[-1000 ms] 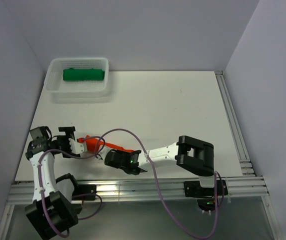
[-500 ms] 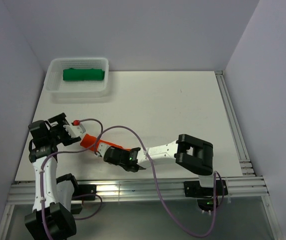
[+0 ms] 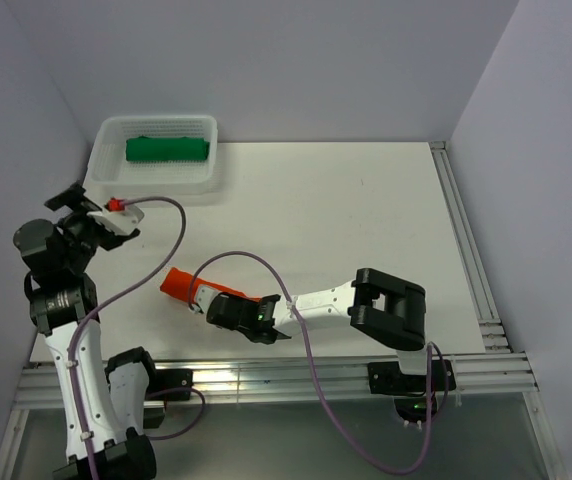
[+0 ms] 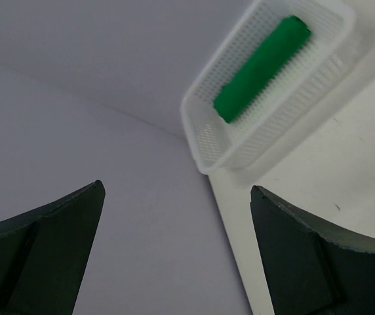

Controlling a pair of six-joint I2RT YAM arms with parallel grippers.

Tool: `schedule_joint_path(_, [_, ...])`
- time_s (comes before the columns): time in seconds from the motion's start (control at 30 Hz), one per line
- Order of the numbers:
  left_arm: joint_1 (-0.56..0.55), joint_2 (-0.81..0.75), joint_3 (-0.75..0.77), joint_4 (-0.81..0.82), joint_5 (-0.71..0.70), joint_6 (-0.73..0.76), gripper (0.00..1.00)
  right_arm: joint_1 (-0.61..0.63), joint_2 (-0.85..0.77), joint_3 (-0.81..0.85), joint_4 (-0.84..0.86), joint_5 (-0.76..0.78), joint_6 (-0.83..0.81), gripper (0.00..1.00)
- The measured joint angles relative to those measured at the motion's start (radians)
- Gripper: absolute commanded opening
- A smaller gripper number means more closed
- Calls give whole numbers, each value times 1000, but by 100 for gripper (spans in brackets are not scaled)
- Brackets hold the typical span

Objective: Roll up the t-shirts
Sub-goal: Roll the tshirt

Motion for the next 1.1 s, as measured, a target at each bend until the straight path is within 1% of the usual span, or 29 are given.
schedule_joint_path(0.07, [-2,18,61,32,-36,-50,99,0,0,0,0,1,0,0])
schedule_joint_path(0.17, [-2,43,108,166,-146,-233,99,0,-2,-1,0,2,1,0])
schedule_joint_path(0.23, [-1,65,158,200,-198,-314,100,0,-6,-5,3,1,3,0])
schedule_joint_path(0.4, [-2,69,290,129,-214,-309,99,0,-14,-21,22,-4,5,0])
schedule_joint_path(0.5, [-2,40,342,139,-259,-339,100,0,-15,-21,23,-4,5,0])
schedule_joint_path(0.57, [-2,19,370,156,-263,-312,99,0,-14,-20,22,-4,5,0])
schedule_joint_path(0.6, [-2,1,369,177,-256,-276,100,0,-13,-19,21,-4,5,0])
schedule_joint_path(0.63, [-2,-19,359,199,-251,-246,99,0,-11,-16,19,-4,5,0])
schedule_joint_path(0.73, [-2,-121,253,285,-204,-78,100,0,-10,-15,17,-4,6,0])
schedule_joint_path(0.8, [-2,-203,127,356,-156,24,100,0,-10,-14,17,-4,7,0])
schedule_joint_path(0.83, [-2,-227,85,360,-136,56,99,0,-10,-14,17,-4,7,0])
schedule_joint_path(0.87, [-2,-245,53,337,-108,88,95,0,-10,-14,17,-4,8,0])
schedule_joint_path(0.9, [-2,-250,39,310,-84,103,93,0,-10,-14,17,-4,8,0])
schedule_joint_path(0.93, [-2,-257,24,294,-64,114,94,0,-10,-14,17,-4,8,0])
schedule_joint_path(0.97, [-2,-269,0,279,-50,126,97,0,-10,-14,17,-4,8,0])
schedule_joint_path(1.1, [-3,-371,-181,276,-10,180,97,-1,-9,-14,16,-4,8,0])
